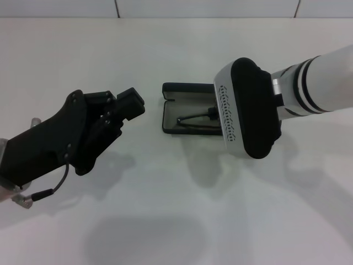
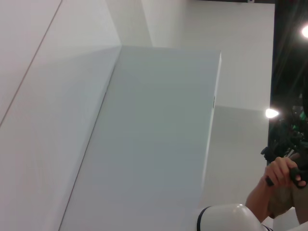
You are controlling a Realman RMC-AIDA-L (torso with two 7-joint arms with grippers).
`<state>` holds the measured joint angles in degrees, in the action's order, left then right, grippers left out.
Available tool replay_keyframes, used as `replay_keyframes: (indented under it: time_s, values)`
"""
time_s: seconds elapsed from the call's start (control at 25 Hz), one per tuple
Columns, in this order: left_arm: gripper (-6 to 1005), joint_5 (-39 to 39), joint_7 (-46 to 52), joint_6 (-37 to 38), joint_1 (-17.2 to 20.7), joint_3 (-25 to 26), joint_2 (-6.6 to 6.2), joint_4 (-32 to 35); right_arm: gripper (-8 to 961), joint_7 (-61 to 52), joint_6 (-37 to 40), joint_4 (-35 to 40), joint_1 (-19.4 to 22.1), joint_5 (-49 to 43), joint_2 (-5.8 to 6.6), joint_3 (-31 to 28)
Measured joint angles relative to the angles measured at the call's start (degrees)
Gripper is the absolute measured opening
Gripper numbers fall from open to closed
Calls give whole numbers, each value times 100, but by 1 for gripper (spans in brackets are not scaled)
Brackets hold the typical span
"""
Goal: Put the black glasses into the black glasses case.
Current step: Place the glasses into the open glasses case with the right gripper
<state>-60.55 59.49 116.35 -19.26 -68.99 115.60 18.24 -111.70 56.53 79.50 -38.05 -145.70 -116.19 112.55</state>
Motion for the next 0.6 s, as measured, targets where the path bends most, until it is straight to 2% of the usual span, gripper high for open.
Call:
replay_keyframes:
  time_s: [0.36,0.6]
  values:
    - [54,-4,-114,-7,31,0,7,-72,47,-265,-536,-509,-296,-99,0,182]
    - [54,-21,-139,-9,14,0,22,-75,47,-414,-769,-661,-343,-250,0,333]
